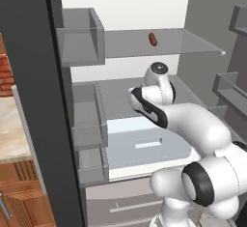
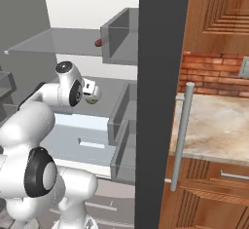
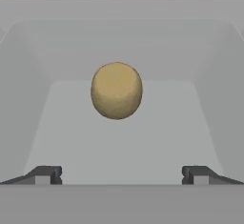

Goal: Retrieve the sausage and cheese from the fridge and place them on the cutting board on the counter.

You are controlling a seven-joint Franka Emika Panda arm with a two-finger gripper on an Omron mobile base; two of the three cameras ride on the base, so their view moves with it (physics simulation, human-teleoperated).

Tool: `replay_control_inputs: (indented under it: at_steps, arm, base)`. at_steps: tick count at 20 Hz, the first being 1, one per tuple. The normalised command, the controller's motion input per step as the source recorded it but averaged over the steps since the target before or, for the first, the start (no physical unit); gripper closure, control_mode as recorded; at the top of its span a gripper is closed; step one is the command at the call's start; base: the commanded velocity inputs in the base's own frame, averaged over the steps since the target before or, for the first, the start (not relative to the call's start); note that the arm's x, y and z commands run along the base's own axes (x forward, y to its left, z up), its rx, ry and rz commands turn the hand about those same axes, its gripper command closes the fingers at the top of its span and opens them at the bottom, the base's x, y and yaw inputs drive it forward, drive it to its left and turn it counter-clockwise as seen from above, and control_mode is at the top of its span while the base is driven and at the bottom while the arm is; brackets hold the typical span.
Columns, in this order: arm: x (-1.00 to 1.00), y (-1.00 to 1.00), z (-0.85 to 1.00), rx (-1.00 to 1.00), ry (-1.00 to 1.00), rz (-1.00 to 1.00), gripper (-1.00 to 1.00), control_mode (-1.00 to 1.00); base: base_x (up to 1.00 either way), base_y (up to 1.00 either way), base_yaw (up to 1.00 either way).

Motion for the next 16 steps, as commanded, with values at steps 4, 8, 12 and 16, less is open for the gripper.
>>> replay_control_inputs:
  at_steps: [4, 8, 12, 16]
  arm:
    - [0.28, 0.02, -0.12, 0.0, 0.0, 0.0, -1.0, -1.0]
    - [0.29, 0.02, -0.11, 0.0, 0.0, 0.0, -1.0, -1.0]
    - [0.27, 0.01, -0.11, 0.0, 0.0, 0.0, -1.0, -1.0]
    - [0.28, 0.0, -0.17, 0.0, 0.0, 0.0, -1.0, -1.0]
  base:
    - [0.0, 0.0, 0.0]
    - [0.0, 0.0, 0.0]
    - [0.0, 0.0, 0.0]
    - [0.0, 0.0, 0.0]
